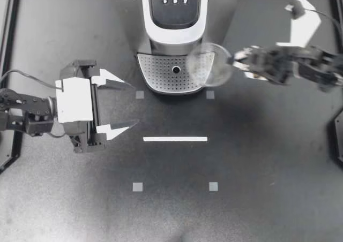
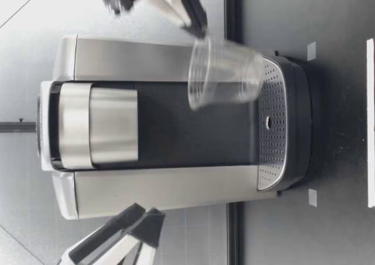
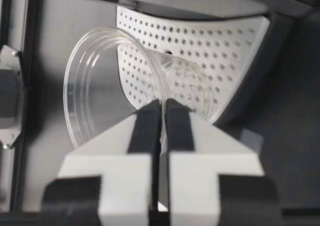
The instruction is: Place the coffee capsule inside the capsule container, then place the cup onto the center of the cup tray, then push the 'Hot Water' and 'Travel Mug' buttons.
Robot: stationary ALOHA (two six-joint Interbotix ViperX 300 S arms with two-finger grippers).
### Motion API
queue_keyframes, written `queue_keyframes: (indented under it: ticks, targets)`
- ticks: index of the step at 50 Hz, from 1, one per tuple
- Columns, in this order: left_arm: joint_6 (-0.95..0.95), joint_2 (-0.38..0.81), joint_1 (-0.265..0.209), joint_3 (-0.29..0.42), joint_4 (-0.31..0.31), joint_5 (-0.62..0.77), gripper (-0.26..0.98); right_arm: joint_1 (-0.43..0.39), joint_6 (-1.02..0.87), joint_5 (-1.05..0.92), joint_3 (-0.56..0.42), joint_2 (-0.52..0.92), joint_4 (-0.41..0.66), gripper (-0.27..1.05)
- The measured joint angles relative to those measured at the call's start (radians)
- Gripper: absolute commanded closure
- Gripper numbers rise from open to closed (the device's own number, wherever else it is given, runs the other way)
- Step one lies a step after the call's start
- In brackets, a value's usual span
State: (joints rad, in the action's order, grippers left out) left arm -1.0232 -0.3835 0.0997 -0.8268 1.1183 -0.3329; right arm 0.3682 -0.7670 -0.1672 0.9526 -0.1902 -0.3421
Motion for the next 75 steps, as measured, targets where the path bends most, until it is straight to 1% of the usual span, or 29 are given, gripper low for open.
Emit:
queue_keyframes:
  ticks: [19, 29, 48, 56, 68, 75]
  targets:
    - [0.0, -0.002, 0.0, -0.009, -0.002, 0.0, -0.01, -0.002, 0.0, 0.0, -0.11, 0.12, 0.032, 0.7]
    - [-0.002, 0.0, 0.0, -0.011, 0.0, -0.002, -0.01, -0.002, 0.002, 0.0, -0.135, 0.15, 0.043, 0.7]
    - [0.0, 0.0, 0.0, -0.015, -0.002, 0.0, -0.01, -0.002, 0.002, 0.0, -0.152, 0.172, 0.055, 0.68]
    - [-0.002, -0.002, 0.0, -0.015, 0.0, 0.0, -0.01, -0.002, 0.002, 0.0, -0.163, 0.181, 0.08, 0.63]
    - [-0.002, 0.0, 0.0, -0.015, 0.0, 0.0, -0.01, -0.002, 0.002, 0.0, -0.166, 0.184, 0.091, 0.44]
    - [-0.003, 0.0, 0.0, -0.015, 0.0, 0.0, -0.01, -0.002, 0.002, 0.0, -0.167, 0.184, 0.091, 0.37]
